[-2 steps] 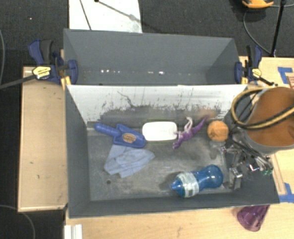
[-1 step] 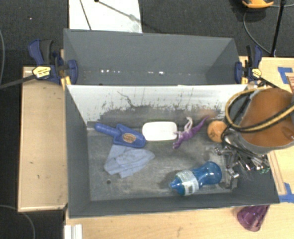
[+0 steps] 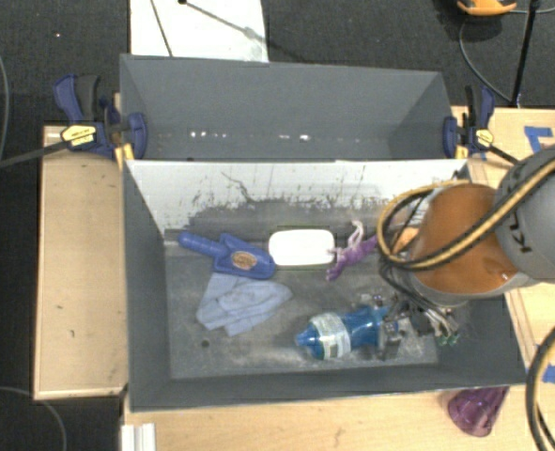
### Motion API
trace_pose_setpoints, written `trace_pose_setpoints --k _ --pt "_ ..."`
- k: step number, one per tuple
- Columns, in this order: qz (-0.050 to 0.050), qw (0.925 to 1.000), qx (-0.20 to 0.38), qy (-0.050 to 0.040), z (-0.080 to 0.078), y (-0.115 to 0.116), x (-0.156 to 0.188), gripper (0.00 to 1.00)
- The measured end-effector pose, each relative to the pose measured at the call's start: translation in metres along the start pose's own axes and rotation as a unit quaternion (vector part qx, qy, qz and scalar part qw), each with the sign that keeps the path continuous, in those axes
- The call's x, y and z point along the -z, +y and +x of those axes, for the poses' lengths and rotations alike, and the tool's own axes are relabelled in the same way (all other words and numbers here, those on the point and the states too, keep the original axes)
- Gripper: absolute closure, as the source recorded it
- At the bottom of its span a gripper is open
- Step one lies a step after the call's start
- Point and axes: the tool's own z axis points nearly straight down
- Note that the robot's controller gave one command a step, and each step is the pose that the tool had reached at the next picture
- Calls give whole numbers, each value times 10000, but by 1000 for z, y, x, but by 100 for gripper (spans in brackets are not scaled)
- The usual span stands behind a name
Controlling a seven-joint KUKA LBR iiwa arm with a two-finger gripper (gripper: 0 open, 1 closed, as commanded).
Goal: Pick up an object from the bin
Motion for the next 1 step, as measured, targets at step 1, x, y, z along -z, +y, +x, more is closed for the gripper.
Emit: trace_pose_setpoints --k 1 --pt "2 10000 10 -1 0 0 0 100"
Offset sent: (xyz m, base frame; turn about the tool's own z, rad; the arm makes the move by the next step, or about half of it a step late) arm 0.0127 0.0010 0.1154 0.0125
